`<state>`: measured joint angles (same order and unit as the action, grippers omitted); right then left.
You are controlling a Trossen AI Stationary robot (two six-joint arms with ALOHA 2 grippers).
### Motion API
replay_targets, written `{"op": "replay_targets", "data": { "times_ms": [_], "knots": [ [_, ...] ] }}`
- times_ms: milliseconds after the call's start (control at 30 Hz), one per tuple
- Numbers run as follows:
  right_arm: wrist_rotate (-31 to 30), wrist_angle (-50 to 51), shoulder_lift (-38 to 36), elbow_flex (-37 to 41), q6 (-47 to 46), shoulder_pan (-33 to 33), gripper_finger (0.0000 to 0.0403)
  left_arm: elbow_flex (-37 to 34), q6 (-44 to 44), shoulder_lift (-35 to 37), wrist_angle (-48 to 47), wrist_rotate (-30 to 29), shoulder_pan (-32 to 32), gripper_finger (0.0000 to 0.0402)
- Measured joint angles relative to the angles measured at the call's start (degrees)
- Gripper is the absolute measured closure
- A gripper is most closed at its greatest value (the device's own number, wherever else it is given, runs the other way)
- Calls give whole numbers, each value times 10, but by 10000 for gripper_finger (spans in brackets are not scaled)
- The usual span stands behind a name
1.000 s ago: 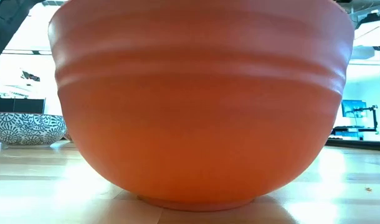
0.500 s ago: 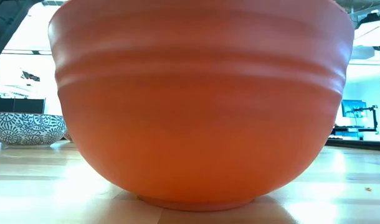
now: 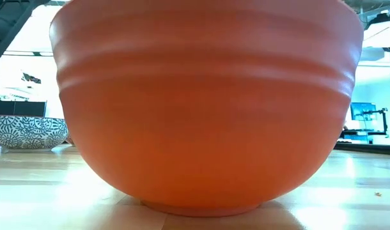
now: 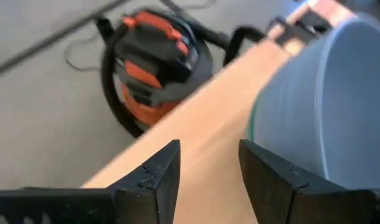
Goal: Place and stack bowls onto a shelf
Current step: Stack the blue bowl on top of the green bowl on the shelf
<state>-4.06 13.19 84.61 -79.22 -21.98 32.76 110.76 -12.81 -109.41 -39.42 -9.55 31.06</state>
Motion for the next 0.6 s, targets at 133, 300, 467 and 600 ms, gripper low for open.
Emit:
{"op": "replay_targets", "data": {
  "times_ms": [133, 300, 467, 600],
  "knots": [
    [14, -36, 34, 0, 0, 5, 194, 0, 30, 35, -47, -46, 7, 255],
    [0, -35, 68, 0, 43, 4, 194, 0, 51, 60, -107, -89, 7, 255],
    [-19, -27, 93, 0, 90, -5, 194, 0, 51, 73, -123, -92, 7, 255],
    [-33, -24, 94, 0, 104, -14, 194, 0, 51, 72, -131, -92, 7, 255]
  ]
}}
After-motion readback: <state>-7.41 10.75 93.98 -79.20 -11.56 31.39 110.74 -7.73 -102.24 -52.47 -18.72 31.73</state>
